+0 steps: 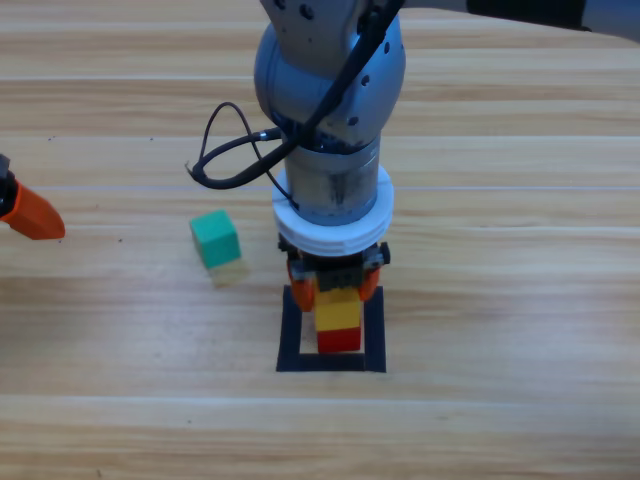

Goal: Stack the blocks in the rectangular block: red at the bottom, yellow in the middle, green on top

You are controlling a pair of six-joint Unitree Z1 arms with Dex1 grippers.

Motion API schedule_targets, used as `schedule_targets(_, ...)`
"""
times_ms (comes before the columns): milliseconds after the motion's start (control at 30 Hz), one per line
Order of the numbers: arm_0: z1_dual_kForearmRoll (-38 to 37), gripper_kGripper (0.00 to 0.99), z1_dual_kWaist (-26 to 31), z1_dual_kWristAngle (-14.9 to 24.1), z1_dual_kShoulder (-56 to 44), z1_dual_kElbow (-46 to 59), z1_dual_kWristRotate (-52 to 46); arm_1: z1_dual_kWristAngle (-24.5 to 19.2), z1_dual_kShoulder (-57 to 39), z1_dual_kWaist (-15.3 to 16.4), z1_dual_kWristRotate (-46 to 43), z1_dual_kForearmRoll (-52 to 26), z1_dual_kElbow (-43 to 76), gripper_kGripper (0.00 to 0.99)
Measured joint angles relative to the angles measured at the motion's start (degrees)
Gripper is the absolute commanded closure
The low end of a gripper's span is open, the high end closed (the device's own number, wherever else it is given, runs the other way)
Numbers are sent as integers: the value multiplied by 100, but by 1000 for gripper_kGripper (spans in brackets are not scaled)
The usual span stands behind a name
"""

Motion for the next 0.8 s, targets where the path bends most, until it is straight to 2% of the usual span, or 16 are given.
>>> schedule_targets(333,-2,73,12,-2,0,15,5,-73,-13,0,-49,122,-282,0)
schedule_targets(467,-4,73,19,-3,0,20,5,-330,-246,11,-628,129,-480,0)
schedule_targets(667,-434,70,42,-70,31,16,-70,-906,-1690,242,-1496,128,-510,1)
schedule_targets(800,-514,71,50,-74,416,-436,-275,-1129,-2825,355,-1965,16,382,7)
